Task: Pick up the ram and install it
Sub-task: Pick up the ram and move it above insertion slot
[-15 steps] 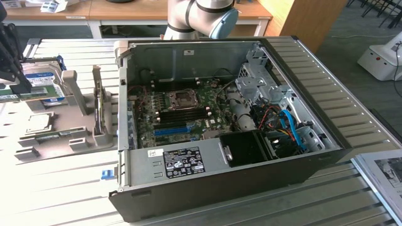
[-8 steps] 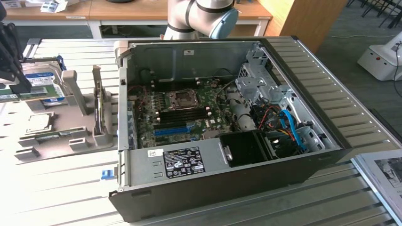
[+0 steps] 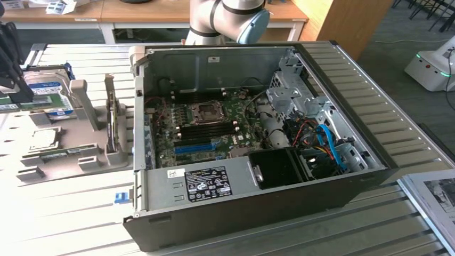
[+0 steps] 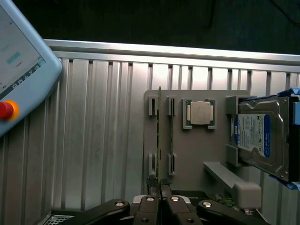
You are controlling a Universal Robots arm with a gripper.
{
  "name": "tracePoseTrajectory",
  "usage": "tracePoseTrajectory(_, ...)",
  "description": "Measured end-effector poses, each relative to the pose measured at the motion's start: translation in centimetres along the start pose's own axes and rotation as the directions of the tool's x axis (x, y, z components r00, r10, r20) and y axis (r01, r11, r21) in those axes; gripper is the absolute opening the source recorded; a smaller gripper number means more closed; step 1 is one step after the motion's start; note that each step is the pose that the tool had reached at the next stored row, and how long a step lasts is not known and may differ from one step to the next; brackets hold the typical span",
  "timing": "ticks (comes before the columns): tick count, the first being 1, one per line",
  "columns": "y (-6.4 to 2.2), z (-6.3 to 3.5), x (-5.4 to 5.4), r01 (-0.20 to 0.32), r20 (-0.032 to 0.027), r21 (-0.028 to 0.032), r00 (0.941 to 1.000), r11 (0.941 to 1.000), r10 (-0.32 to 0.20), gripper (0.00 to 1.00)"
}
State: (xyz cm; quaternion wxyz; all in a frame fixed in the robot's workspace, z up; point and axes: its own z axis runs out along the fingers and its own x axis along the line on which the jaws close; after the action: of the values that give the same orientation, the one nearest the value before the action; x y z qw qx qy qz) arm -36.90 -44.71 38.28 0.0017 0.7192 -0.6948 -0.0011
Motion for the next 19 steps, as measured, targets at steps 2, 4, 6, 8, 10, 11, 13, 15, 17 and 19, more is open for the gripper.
tracePoseTrajectory(2, 0.00, -0.16, 0.00, 0.000, 0.0000, 0.0000, 1.0000, 1.0000, 0.000, 0.11)
tracePoseTrajectory(4, 0.00, -0.32, 0.00, 0.000, 0.0000, 0.0001, 1.0000, 1.0000, 0.000, 0.11)
tracePoseTrajectory(6, 0.00, -0.44, 0.00, 0.000, 0.0001, 0.0001, 1.0000, 1.0000, 0.000, 0.11)
tracePoseTrajectory(8, 0.00, -0.45, 0.00, 0.000, 0.0002, 0.0002, 1.0000, 1.0000, 0.000, 0.11)
tracePoseTrajectory(10, 0.00, -0.46, 0.00, 0.000, 0.0001, 0.0000, 1.0000, 1.0000, 0.000, 0.11)
tracePoseTrajectory(11, 0.00, -0.46, 0.00, 0.000, 0.0000, 0.0001, 1.0000, 1.0000, 0.000, 0.11)
tracePoseTrajectory(13, 0.00, -0.46, 0.00, 0.000, 0.0000, 0.0001, 1.0000, 1.0000, 0.000, 0.11)
tracePoseTrajectory(15, -0.05, -0.47, 0.01, 0.000, -0.0001, -0.0001, 1.0000, 1.0000, 0.000, 0.11)
tracePoseTrajectory(17, -0.13, -0.46, 0.01, 0.000, 0.0000, 0.0000, 1.0000, 1.0000, 0.000, 0.11)
tracePoseTrajectory(19, -0.22, -0.46, 0.01, 0.000, 0.0000, 0.0000, 1.0000, 1.0000, 0.000, 0.11)
